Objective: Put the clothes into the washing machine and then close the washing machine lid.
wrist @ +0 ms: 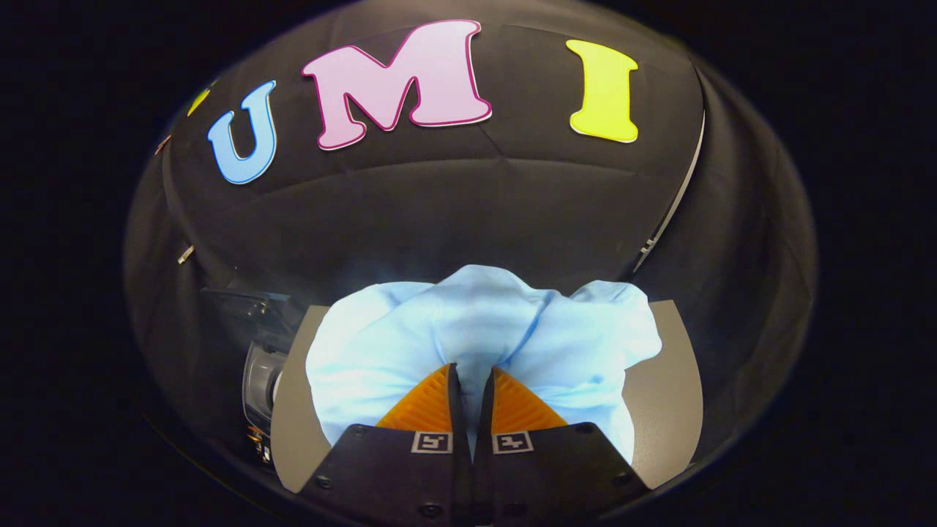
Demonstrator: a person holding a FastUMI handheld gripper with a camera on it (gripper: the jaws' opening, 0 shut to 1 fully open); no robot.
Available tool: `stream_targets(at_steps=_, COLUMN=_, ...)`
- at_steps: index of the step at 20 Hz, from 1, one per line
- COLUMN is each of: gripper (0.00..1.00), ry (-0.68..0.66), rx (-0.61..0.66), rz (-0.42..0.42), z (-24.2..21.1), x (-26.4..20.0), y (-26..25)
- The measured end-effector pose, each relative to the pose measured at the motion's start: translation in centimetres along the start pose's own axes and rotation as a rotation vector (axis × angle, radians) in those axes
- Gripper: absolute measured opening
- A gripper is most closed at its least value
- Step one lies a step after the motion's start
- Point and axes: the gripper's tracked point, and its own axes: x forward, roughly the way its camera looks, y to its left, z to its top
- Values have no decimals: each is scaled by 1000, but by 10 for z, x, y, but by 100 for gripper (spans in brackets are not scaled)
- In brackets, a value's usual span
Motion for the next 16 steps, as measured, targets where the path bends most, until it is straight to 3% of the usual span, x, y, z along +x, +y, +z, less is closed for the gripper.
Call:
stream_targets(at_steps=10, gripper=5, ry=-237, rx=-25, rz=56, z=63, x=-113, y=52)
stream_targets(at_steps=16, gripper=5, ry=-316, rx=-32, rz=84, z=88, x=-167, y=112)
